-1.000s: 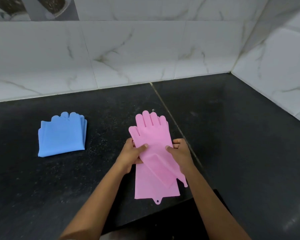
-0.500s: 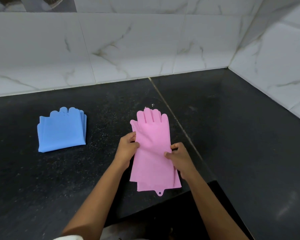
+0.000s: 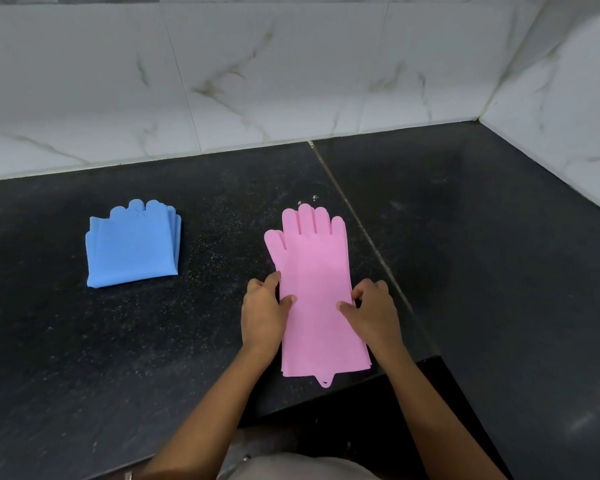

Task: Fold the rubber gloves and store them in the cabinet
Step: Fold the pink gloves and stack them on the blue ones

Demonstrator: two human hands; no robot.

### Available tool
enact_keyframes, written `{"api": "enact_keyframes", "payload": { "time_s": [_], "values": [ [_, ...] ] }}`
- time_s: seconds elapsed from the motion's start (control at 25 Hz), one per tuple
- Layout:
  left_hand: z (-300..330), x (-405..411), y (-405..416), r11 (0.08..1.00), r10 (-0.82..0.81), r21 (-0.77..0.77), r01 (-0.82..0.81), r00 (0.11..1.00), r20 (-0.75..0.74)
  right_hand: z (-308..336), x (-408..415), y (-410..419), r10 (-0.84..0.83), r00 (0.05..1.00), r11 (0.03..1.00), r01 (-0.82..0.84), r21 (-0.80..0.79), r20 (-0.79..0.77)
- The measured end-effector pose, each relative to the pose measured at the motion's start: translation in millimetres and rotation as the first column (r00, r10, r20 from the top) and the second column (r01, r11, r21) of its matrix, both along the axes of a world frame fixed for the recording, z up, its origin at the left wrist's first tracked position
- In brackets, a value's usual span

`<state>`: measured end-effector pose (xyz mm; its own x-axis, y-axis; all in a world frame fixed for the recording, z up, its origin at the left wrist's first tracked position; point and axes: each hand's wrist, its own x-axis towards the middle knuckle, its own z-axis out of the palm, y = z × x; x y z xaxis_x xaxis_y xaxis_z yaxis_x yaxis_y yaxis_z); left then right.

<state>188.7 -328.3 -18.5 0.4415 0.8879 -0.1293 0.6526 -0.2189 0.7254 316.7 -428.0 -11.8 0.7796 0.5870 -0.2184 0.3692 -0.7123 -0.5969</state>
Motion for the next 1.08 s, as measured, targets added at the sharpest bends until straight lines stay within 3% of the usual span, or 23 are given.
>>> {"api": "enact_keyframes", "payload": {
  "time_s": [0.12, 0.24, 0.36, 0.48, 0.72, 0.88, 1.0, 1.08],
  "values": [
    [3.1, 6.4, -4.0, 0.994, 0.051, -0.103, -0.048, 0.998, 0.025, 1.1, 7.0, 2.5, 0.004, 0.988, 0.999, 0.003, 0.046, -0.153],
    [5.2, 7.8, -1.9, 0.969, 0.127, -0.234, -0.085, 0.977, 0.169, 1.1, 13.2, 2.2, 0.064, 0.972, 0.99, -0.034, 0.136, -0.227],
    [0.4, 1.7, -5.7, 0.978, 0.155, -0.192, -0.08, 0.896, 0.417, 0.2, 19.6, -4.5, 0.154, 0.969, 0.965, -0.105, 0.241, -0.193],
    [-7.7, -8.0, -1.2, 0.995, 0.049, -0.098, 0.002, 0.857, 0.512, -1.9, 27.6, -12.3, 0.262, 0.951, 0.95, -0.223, 0.219, -0.167],
    [-14.8, -19.5, 8.2, 0.944, -0.329, 0.169, 0.285, 0.866, 0.377, -4.6, 37.1, -11.3, 0.384, 0.923, 0.899, -0.374, 0.229, 0.0],
    [-14.5, -16.1, 15.5, 0.893, -0.355, 0.352, 0.279, 0.919, 0.173, -0.4, 38.6, 0.6, 0.336, 0.941, 0.902, -0.31, 0.301, -0.04],
    [-3.9, 3.4, 23.3, 0.982, -0.184, 0.113, 0.151, 0.904, 0.386, 5.5, 48.1, 15.8, 0.235, 0.954, 0.92, -0.158, 0.358, -0.184],
    [3.2, 21.6, 34.2, 0.998, 0.015, -0.062, 0.009, 0.922, 0.386, 12.3, 55.0, 30.7, 0.163, 0.943, 0.926, -0.044, 0.375, -0.292]
  ]
}}
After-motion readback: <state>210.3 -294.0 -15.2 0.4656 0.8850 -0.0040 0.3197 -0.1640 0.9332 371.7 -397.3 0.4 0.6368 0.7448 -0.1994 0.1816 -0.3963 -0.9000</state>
